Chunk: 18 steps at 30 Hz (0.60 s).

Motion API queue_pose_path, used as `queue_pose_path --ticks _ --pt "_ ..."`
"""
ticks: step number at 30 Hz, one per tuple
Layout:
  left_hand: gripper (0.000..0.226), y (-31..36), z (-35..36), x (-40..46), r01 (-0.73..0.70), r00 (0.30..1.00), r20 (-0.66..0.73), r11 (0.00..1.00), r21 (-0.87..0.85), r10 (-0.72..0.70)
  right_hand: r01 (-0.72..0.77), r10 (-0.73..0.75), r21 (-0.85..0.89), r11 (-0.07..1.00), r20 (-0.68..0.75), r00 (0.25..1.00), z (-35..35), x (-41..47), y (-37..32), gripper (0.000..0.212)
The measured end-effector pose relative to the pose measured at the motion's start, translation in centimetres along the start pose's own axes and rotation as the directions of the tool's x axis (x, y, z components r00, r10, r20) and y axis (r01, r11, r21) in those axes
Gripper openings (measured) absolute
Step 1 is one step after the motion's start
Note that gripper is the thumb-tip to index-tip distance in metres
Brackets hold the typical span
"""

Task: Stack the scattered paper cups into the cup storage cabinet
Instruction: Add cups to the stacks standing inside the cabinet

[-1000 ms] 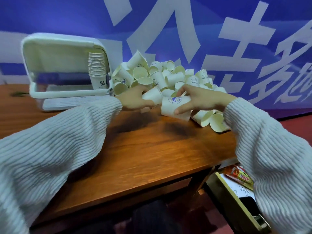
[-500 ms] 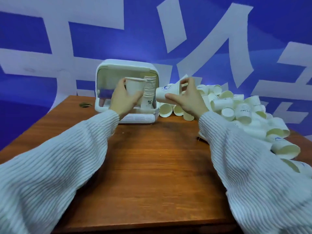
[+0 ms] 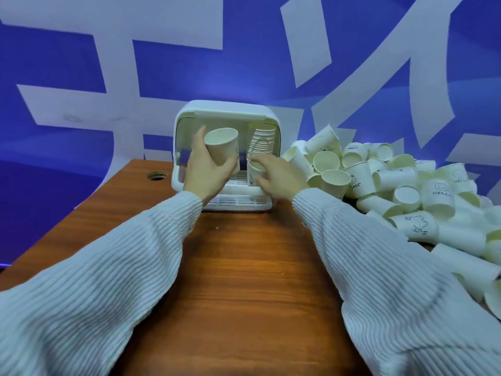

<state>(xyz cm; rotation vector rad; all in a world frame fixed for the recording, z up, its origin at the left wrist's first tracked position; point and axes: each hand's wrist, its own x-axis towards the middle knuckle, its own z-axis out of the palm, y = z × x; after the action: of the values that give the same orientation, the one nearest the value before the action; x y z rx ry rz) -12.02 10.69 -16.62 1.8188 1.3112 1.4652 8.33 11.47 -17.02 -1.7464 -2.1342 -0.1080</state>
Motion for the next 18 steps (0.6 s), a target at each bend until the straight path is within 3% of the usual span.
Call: queue_pose_path --ticks 5,11,18 --pt "0.083 -1.3 0.9 0.8 -0.012 1.0 0.014 1.0 0.009 0.012 0.117 -0.095 -0.116 0.986 0.177 0.98 1.1 0.4 1.1 0.045" --pt "0.081 -0.8 2.8 1.4 -0.059 0.996 0.073 0.998 0.014 0.058 0.009 -0.01 0.133 0.991 0.008 1.0 -0.9 -1.4 1.0 0.051" --pt "0.086 0.9 5.6 2.8 -0.135 0.987 0.099 0.989 0.055 0.129 -0.098 0.107 0.204 0.974 -0.033 0.994 -3.4 -4.4 2.2 0.053"
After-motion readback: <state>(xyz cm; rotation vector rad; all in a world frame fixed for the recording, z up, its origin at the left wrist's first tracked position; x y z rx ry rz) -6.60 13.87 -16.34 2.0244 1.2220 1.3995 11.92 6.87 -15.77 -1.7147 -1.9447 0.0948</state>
